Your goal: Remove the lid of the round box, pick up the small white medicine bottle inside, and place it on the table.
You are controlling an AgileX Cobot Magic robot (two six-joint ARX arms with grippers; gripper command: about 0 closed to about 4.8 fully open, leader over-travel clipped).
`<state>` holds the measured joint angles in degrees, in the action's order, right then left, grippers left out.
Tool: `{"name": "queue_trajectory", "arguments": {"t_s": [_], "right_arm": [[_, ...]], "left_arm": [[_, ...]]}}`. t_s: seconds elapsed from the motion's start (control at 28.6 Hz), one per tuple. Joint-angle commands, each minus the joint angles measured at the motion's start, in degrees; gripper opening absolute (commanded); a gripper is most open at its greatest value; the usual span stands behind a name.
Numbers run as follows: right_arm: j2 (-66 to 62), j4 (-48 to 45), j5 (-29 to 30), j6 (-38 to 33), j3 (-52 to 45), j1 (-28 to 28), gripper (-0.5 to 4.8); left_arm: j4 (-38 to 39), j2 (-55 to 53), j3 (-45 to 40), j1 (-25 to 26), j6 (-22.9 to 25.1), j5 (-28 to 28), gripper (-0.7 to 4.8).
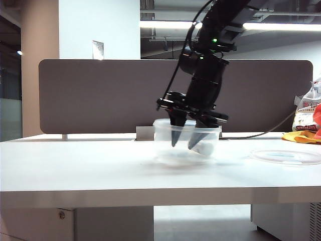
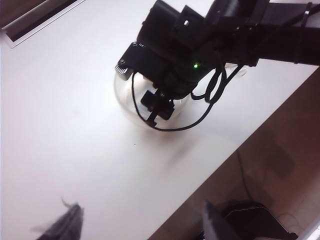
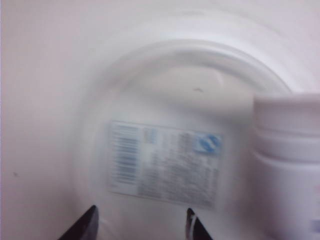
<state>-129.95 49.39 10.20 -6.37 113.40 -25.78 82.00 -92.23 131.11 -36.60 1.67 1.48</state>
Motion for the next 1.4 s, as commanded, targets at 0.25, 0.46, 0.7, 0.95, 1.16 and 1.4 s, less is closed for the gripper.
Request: {"name": "queue_trajectory", "arguments": {"t_s": [0.25,0.46,0.7,0.95,1.16,1.4], "right_arm": [[0.2,5.6,-0.2,0.6,6.3,-2.0,2.25],[0.2,10.6,-0.3,0.6,7.1,-2.1,2.25],[0.2,16.0,-1.3,0.6,7.1,-2.1,2.19],[0.2,21.5,-1.3,0.6,7.1,-2.1,2.07],[0.2,24.9,-1.3,0.6,7.1,-2.1,2.07],[0.3,21.8,-1.2,0.9,7.1,-2.7,2.12]], "left_arm": [[0.1,0.4,0.1,0.1,0.9,0.3,3.08],[0.1,0.6,0.2,0.1,0.9,0.3,3.08],[-0.1,1.0,0.2,0.1,0.9,0.2,3.08],[-0.3,1.6,0.2,0.1,1.1,0.2,3.08],[-0.2,1.6,0.2,0.1,1.2,0.2,3.08],[-0.2,1.6,0.2,0.1,1.3,0.2,3.08]]}}
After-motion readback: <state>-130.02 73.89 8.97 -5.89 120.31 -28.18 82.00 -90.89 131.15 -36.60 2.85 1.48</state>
